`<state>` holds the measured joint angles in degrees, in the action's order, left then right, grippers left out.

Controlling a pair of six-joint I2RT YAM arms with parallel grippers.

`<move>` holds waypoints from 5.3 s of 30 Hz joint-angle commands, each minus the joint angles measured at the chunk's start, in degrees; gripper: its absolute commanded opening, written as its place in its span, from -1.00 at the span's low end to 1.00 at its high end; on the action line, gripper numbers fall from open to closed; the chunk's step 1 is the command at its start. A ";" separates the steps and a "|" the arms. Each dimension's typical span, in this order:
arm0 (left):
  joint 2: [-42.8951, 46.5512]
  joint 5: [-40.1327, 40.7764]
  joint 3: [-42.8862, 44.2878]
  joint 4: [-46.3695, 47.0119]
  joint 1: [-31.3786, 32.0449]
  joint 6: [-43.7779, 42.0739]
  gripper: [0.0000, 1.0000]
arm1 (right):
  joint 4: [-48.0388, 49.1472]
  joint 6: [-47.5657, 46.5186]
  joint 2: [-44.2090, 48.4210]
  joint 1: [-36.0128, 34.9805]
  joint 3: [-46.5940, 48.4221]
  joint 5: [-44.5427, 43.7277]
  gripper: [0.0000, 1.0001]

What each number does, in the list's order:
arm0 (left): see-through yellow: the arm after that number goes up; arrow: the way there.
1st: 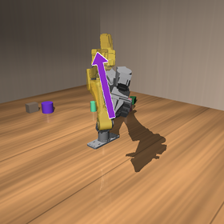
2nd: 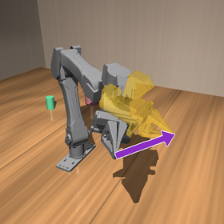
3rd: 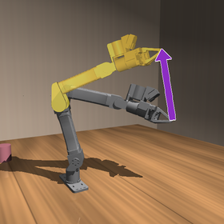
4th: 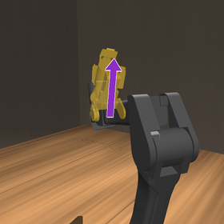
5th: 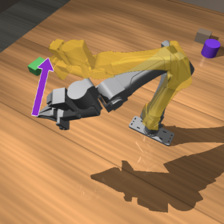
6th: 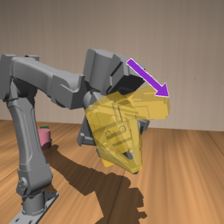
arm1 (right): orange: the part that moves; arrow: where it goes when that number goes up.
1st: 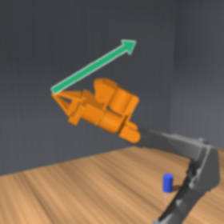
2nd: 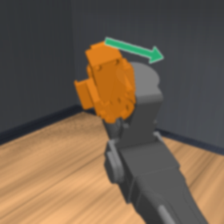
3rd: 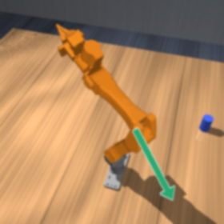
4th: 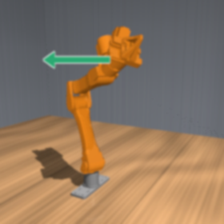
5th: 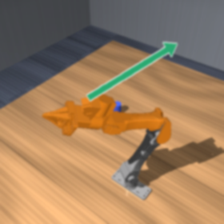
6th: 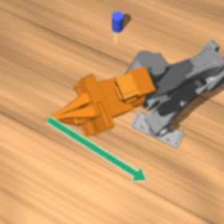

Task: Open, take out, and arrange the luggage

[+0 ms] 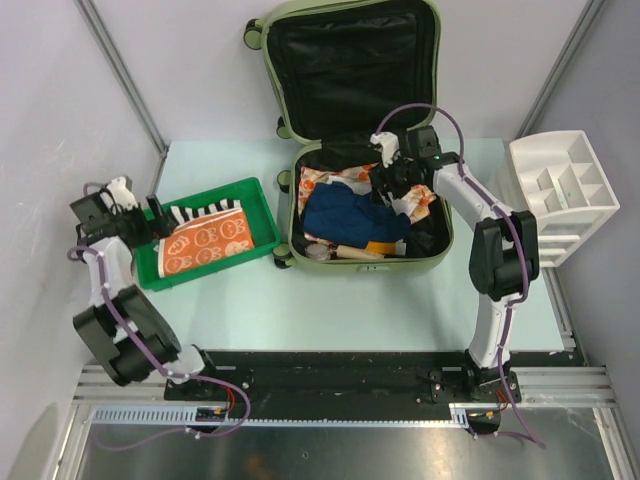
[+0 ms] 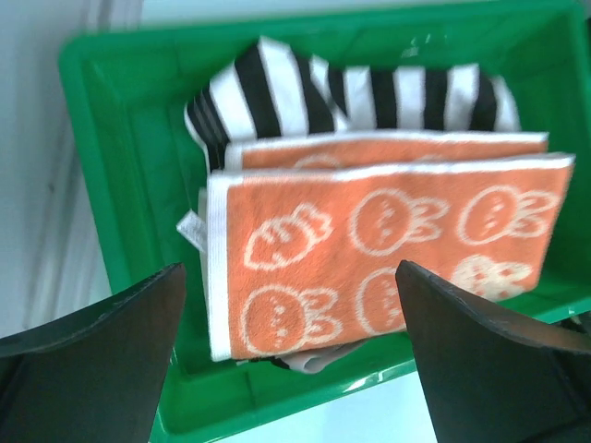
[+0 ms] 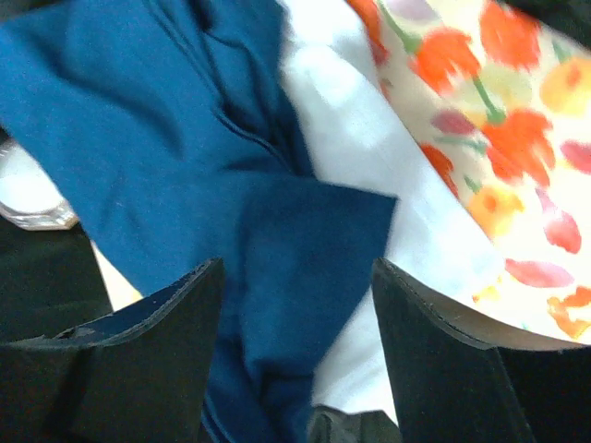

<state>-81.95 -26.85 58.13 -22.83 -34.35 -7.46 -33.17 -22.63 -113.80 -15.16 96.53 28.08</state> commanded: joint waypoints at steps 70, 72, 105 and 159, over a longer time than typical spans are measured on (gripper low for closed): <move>-36.70 -10.06 32.05 14.56 56.67 67.14 1.00 | 27.02 4.44 10.61 -11.12 -16.64 11.39 -1.00; -37.14 -10.41 32.05 14.92 56.85 67.14 0.99 | 27.19 3.91 10.88 -11.73 -16.81 11.48 -1.00; -4.27 -8.57 10.52 3.50 12.23 20.76 -1.00 | 20.69 4.09 14.75 -4.18 -14.45 8.75 0.76; -36.59 -1.81 49.35 -11.10 59.48 20.64 0.57 | 3.02 22.36 17.29 6.28 -21.02 -7.76 0.52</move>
<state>-115.07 -28.73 102.06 -32.84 24.95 5.69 -30.65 -8.29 -100.95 -8.29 78.50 24.86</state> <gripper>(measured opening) 0.806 0.756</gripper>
